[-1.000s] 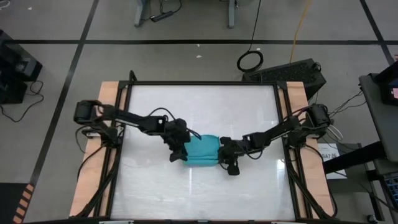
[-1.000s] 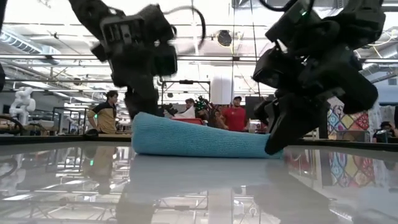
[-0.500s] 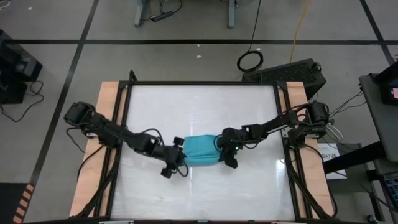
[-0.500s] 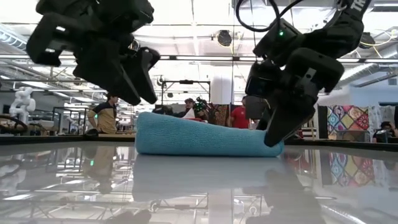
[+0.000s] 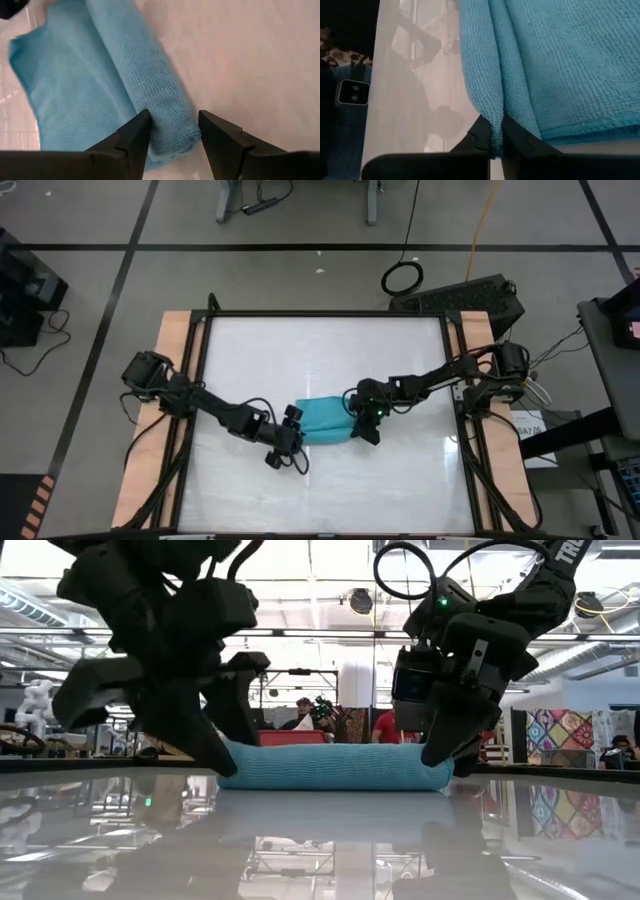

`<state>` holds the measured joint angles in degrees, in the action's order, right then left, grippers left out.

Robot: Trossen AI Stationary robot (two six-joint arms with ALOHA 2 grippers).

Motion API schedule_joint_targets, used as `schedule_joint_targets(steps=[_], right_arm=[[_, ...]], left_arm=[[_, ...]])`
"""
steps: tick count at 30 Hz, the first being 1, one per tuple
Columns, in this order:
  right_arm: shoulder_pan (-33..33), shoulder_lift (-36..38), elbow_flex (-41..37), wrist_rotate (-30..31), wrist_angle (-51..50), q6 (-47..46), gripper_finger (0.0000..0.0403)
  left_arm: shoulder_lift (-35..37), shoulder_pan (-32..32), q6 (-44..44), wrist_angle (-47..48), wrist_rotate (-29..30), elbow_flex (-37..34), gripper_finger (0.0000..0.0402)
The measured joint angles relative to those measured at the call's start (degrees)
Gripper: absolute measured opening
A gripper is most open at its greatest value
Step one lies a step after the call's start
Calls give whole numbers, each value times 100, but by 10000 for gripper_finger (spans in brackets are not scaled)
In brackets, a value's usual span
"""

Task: Roll towel
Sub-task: Roll the light blue towel

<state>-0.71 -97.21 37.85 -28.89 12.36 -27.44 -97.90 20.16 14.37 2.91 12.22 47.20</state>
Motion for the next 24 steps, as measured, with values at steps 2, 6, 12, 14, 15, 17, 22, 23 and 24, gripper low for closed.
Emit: schedule_joint_targets(steps=[2, 6, 12, 14, 15, 17, 22, 23, 24], right_arm=[[0, -2, 0, -7, 17, -50, 5], [-9, 0, 0, -169, 96, -207, 5], [-80, -1, 0, -303, 224, -563, 8], [-105, 0, 0, -305, 245, -673, 12], [-113, 0, 0, -311, 243, -711, 14], [-116, 2, 0, -309, 244, -784, 19], [-110, 248, -4, -302, 226, -540, 50], [-109, 342, -4, -291, 170, -420, 62], [-109, 428, -4, -287, 139, -306, 75]], left_arm=[[-70, 0, -4, 1, 6, 0, 176], [-187, -82, -256, 26, -21, 2, 176], [-276, -385, -896, -8, -505, 15, 120], [-273, -497, -952, -63, -675, 15, 71], [-260, -538, -956, -110, -755, 12, 45], [-250, -624, -979, -216, -974, 2, 20], [-255, -898, -1518, -483, -1581, 0, 27], [-256, -957, -1587, -513, -1794, 0, 25], [-255, -1018, -1695, -531, -2001, 0, 22]])
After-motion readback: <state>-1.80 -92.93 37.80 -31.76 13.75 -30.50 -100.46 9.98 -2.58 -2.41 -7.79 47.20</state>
